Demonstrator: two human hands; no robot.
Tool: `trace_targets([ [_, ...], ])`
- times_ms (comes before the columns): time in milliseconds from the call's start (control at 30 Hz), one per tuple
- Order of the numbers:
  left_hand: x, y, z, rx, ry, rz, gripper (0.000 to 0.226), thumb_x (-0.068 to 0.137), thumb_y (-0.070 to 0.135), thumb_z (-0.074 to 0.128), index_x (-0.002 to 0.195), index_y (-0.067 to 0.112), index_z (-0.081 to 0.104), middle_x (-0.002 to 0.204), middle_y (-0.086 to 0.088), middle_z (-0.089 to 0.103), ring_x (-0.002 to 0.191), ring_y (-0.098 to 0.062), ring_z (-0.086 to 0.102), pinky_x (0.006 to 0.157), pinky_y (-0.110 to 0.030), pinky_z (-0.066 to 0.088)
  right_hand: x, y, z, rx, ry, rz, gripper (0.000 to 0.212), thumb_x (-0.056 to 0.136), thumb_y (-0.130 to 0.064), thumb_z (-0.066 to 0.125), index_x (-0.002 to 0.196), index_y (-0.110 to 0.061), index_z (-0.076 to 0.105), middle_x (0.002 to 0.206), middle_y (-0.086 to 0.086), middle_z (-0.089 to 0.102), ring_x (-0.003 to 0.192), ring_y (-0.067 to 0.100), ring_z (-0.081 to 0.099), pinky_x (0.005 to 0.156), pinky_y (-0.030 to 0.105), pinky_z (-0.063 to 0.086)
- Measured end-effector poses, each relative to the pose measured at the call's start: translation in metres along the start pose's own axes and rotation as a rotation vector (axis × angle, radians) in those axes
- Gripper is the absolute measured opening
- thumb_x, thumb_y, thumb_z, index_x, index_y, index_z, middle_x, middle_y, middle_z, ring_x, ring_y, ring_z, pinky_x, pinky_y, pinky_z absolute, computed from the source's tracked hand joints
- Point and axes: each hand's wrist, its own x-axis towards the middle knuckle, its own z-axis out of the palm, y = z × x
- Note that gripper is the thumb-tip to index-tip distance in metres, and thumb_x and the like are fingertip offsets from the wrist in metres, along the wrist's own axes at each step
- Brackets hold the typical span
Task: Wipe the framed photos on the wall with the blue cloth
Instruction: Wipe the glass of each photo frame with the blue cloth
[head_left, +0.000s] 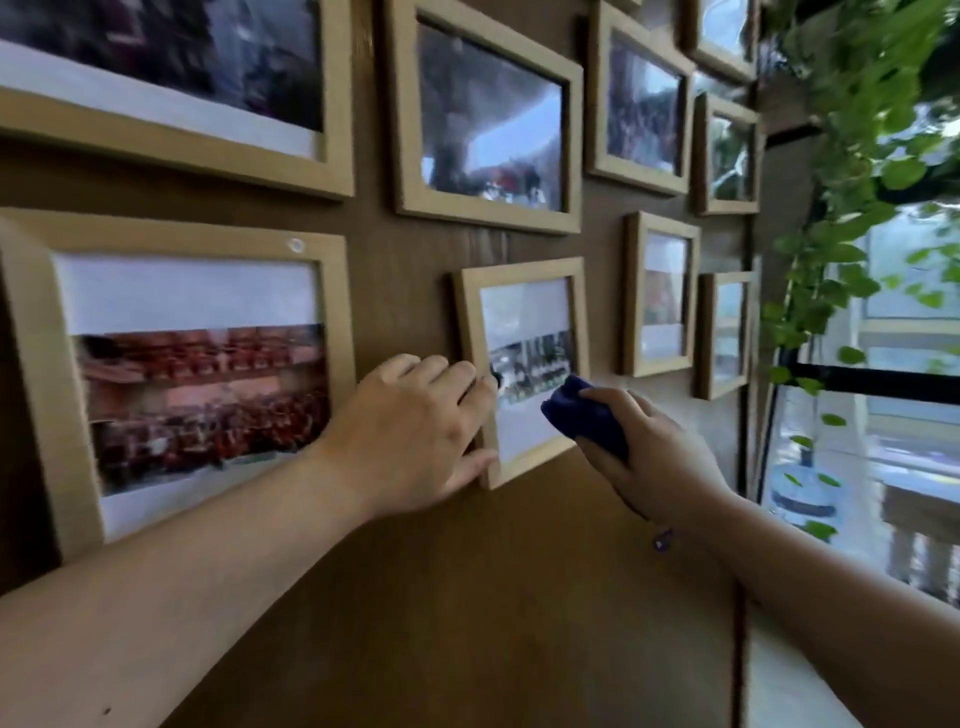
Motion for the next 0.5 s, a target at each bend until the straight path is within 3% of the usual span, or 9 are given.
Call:
trace_targets([
  [300, -0.062, -0.068, -0.049, 0.192, 0.037, -0.047, 0.064, 0.089, 0.054, 0.045, 0.128, 0.004, 0.048, 0.121, -0.019, 0.06, 0.111, -0.034, 0.056, 0.097, -0.049, 0.046, 0.057, -0.112, 0.019, 0.208, 0.132, -0.045, 0.047, 0.083, -0.047, 0.056, 0.126, -0.041, 0.037, 0.116, -0.006, 0.058, 0.079, 0.009, 0.049, 0.056, 0.028, 0.038],
  [500, -0.104, -0.108, -0.076, 0.292, 0.078, -0.102, 0.062, 0.09, 0.053, 0.042, 0.128, 0.004, 0.046, 0.126, -0.022, 0.056, 0.119, -0.036, 0.049, 0.105, -0.053, 0.038, 0.078, -0.181, 0.015, 0.366, 0.208, -0.1, 0.046, 0.085, -0.044, 0.058, 0.125, -0.043, 0.035, 0.11, -0.014, 0.05, 0.079, 0.011, 0.053, 0.058, 0.032, 0.045],
])
